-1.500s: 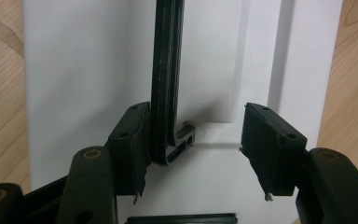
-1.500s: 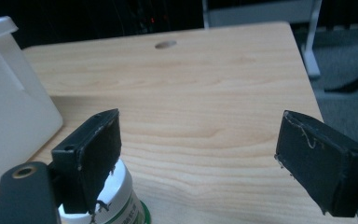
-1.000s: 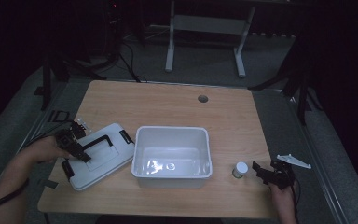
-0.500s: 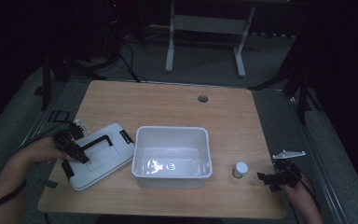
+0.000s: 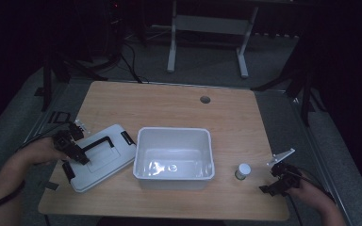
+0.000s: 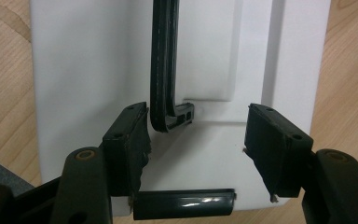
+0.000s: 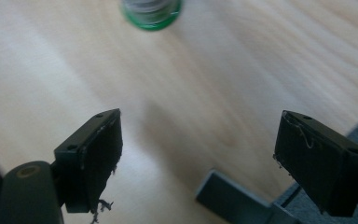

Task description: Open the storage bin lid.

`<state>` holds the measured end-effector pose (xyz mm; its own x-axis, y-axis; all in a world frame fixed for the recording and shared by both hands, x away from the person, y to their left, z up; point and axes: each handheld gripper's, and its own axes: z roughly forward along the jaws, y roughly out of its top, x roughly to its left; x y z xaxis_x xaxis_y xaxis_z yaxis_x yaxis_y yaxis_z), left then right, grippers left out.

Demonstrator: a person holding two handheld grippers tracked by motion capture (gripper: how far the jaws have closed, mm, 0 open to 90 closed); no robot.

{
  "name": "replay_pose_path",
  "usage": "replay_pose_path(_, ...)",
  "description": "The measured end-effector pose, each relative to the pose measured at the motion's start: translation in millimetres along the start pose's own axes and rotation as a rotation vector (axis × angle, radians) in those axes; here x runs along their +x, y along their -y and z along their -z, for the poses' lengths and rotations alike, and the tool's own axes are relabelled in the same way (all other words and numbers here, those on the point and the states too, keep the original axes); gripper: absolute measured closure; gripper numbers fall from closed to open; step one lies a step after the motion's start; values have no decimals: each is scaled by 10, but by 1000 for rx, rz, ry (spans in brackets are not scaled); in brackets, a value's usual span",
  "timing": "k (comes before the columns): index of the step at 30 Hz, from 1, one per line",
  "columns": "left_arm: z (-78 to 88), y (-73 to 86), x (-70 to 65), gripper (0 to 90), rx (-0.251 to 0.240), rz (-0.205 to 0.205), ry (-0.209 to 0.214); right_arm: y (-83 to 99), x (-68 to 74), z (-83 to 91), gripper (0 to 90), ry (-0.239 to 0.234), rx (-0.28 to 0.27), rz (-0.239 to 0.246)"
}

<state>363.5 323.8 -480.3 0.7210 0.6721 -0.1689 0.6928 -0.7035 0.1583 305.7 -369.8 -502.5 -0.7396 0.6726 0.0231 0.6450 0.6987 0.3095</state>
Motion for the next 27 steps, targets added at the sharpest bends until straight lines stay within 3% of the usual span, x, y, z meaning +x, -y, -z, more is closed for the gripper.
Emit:
replay_pose_path(3, -9, -7, 1, 392, 5, 2, -1, -22, 20, 14, 145, -24, 24, 31)
replay_pose_path(5, -16, -12, -3, 392, 10, -3, -4, -45, 31, 24, 129, -82, 56, 68)
replay_pose_path(7, -14, -14, -7, 392, 10, -5, -6, -66, 47, 26, 132, -86, 78, 99)
replay_pose_path(8, -11, -13, -8, 392, 9, -6, -4, -87, 62, 20, 134, -89, 115, 119)
replay_pose_path(11, -4, -7, -13, 392, 7, -1, -3, -110, 75, 14, 142, -97, 154, 128)
replay_pose_path(12, -7, -4, -15, 392, 10, -1, -1, -131, 84, 7, 141, -87, 184, 138)
replay_pose_path(16, -15, -2, -15, 392, 16, -5, -4, -175, 106, 4, 141, -79, 209, 176)
replay_pose_path(18, -24, -1, -19, 392, 23, -6, -3, -225, 139, 26, 145, -66, 203, 247)
replay_pose_path(20, -31, -2, -17, 392, 27, -7, -4, -261, 163, 46, 152, -62, 203, 284)
replay_pose_path(27, -21, -17, -27, 392, 18, -14, -3, -388, 186, 114, 181, -38, 224, 342)
